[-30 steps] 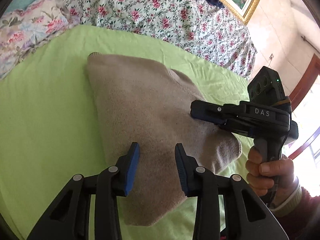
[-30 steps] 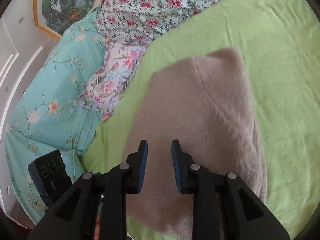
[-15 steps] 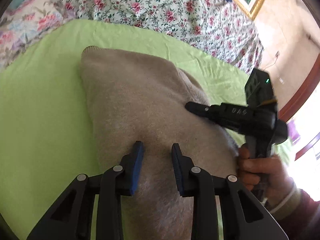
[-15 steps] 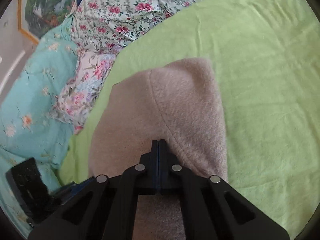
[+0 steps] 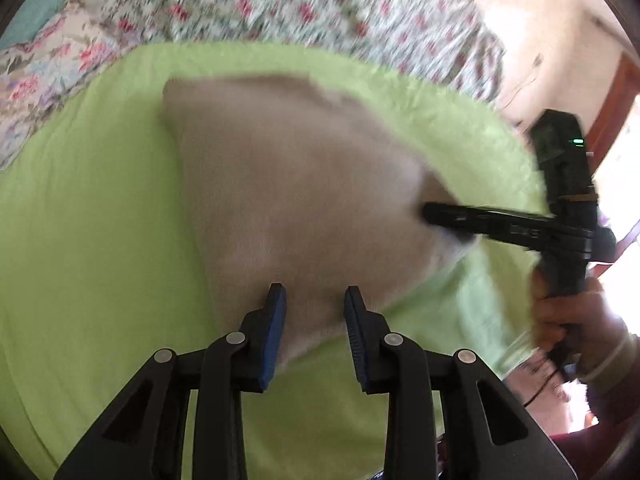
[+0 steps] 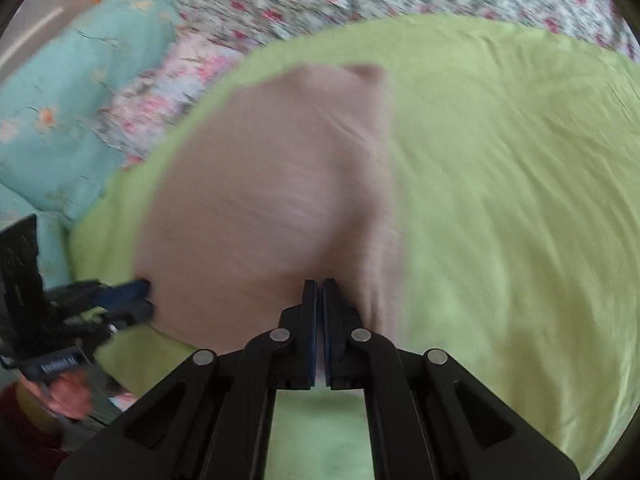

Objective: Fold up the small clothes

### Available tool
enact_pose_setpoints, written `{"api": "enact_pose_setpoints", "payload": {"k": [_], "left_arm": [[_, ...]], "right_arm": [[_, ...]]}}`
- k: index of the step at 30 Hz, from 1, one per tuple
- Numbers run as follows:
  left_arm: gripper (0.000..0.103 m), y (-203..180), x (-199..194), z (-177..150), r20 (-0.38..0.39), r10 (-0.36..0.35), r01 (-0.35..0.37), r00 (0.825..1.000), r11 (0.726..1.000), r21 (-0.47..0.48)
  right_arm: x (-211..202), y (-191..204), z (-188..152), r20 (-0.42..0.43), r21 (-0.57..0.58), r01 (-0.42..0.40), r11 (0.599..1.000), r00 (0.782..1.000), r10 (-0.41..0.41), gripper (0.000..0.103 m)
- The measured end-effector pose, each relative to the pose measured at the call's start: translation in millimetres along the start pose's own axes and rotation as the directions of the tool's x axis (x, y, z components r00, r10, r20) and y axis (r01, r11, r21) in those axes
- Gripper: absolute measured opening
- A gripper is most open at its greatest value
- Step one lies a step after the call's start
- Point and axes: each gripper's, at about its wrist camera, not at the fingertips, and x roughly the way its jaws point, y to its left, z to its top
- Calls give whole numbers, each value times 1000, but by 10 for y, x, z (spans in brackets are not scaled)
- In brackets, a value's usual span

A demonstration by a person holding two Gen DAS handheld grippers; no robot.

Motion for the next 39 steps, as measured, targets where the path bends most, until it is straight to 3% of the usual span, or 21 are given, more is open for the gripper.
{"api": "enact_pose_setpoints", "payload": {"k": [3, 13, 21, 28, 30, 31, 33, 34, 35, 37, 39], "left_arm": [[29, -10, 75, -47, -4, 26, -26, 1000, 1000, -14], [29, -112, 55, -93, -2, 93, -93, 996, 995, -38], [29, -128, -55, -150, -9, 118, -119, 993, 992, -48], [37, -173, -211, -184, -39, 149, -151, 988, 986, -67], [45, -194, -258, -202, -49, 189, -192, 981, 980, -60], [50, -204, -283, -217, -53, 217, -220, 975, 974, -56], [55, -220, -324, -249, -52, 254, -256, 966, 966, -45], [62, -227, -342, -268, -52, 269, -271, 962, 962, -41], [66, -229, -359, -281, -52, 278, -280, 959, 959, -42], [80, -218, -401, -316, -50, 294, -296, 955, 954, -53], [82, -206, -438, -344, -46, 307, -309, 951, 949, -58]], "right_arm": [[-16, -86, -4, 12, 41, -21, 999, 1000, 21, 0], [-99, 87, -48, 19, -42, 83, 996, 996, -83, 0], [-290, 81, -178, 2, -23, 131, 991, 991, -131, 0], [-565, 85, -328, -3, 20, 136, 991, 991, -136, 4], [-641, 110, -381, -3, 25, 132, 991, 991, -132, 5], [-679, 133, -415, -5, 26, 129, 991, 992, -128, 8], [-722, 169, -459, -9, 23, 124, 992, 992, -124, 28], [-752, 205, -490, -8, 17, 121, 992, 993, -121, 50], [-774, 242, -514, -2, 11, 118, 993, 993, -118, 59], [-805, 311, -541, 3, -12, 115, 993, 993, -115, 59], [-818, 368, -565, -3, -29, 114, 993, 993, -115, 59]]}}
